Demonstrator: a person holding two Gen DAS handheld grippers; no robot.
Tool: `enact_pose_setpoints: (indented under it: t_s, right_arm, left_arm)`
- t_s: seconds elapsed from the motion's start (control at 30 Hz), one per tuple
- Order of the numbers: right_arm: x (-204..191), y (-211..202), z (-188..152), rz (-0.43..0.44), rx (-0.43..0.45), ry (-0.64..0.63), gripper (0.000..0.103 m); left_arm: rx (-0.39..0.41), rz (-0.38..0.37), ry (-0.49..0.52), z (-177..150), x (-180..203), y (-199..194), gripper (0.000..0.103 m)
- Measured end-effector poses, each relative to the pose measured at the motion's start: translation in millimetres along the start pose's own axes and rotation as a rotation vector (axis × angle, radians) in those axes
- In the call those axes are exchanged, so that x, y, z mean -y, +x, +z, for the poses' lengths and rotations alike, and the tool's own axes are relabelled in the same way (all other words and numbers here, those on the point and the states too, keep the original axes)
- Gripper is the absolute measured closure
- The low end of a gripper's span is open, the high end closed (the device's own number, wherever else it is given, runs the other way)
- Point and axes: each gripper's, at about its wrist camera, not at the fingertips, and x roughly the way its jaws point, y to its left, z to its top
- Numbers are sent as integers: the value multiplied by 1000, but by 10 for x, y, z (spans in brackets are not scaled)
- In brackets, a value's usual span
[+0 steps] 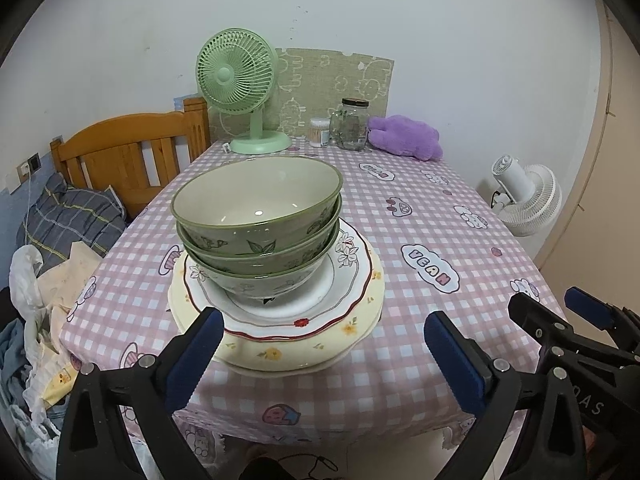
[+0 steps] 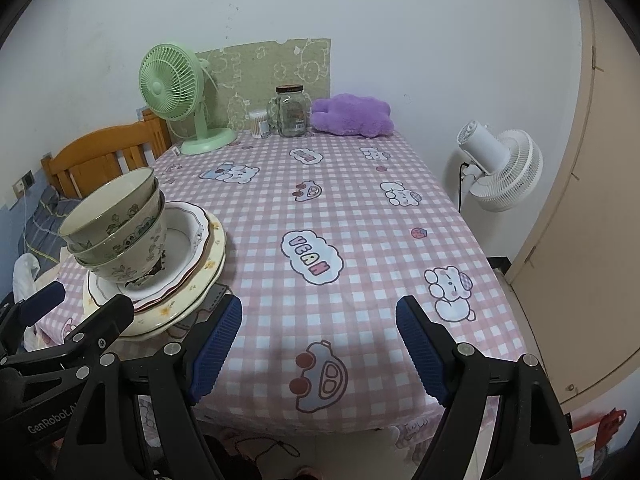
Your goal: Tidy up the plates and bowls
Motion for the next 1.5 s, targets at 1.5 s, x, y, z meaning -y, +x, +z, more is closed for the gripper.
enact_pose_setpoints:
  t_s: [1.5]
  right_arm:
    - [-14, -49, 64, 28, 52, -20, 21]
  left_arm:
    - [46, 41, -30, 53, -21, -49, 0]
